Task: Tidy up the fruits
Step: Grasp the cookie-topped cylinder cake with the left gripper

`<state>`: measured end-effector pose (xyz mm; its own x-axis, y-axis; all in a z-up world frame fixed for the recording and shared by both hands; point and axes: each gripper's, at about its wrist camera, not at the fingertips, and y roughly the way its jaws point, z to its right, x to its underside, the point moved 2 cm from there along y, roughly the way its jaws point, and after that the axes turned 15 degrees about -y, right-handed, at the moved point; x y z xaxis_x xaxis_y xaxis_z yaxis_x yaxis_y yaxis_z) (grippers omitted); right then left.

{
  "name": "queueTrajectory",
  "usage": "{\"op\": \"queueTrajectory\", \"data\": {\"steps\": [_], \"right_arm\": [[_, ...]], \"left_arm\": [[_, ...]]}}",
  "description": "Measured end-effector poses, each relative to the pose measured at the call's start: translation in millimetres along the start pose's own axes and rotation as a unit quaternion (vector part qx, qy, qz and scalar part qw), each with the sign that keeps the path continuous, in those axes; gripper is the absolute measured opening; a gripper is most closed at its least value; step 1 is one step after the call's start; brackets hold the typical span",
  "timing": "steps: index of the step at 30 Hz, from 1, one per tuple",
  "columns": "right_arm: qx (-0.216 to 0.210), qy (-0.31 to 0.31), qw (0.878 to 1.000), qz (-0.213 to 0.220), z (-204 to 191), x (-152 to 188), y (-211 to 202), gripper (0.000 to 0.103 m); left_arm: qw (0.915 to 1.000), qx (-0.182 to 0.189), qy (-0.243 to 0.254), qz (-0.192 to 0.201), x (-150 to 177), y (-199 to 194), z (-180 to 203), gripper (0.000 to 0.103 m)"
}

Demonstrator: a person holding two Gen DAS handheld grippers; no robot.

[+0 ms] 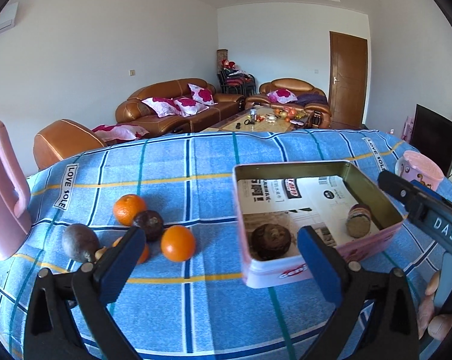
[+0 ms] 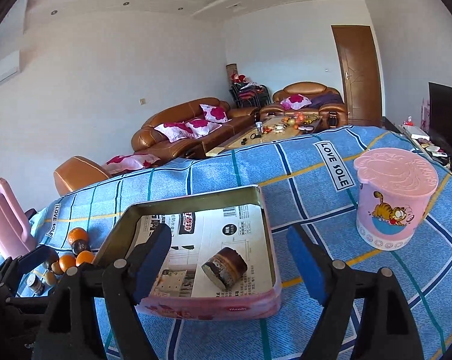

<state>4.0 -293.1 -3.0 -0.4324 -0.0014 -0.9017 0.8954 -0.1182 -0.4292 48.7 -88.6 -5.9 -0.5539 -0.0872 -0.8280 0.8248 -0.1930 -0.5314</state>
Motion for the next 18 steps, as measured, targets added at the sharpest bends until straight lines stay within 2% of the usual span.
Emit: {"op": "queueTrajectory", "data": {"steps": [5, 11, 18], "right_arm": [[0.028, -0.003, 1.0, 0.009, -4.0, 0.5, -8.0, 0.081], [0.032, -0.029, 0.999, 0.007, -25.8, 1.2, -14.0, 0.081], [-0.007, -0.034, 0.999, -0.003, -60.5, 6.1, -20.3, 0.081]], "left_arm": [[0.9997, -0.026, -0.001, -0.003, 4.6, -3.1, -27.2, 0.103], [0.999, -0.037, -0.022, -0.016, 3.9, -6.8, -59.2, 0.103], [0.9976, -0.054, -0.035, -0.026, 3.8, -8.3, -90.3, 0.103]]}}
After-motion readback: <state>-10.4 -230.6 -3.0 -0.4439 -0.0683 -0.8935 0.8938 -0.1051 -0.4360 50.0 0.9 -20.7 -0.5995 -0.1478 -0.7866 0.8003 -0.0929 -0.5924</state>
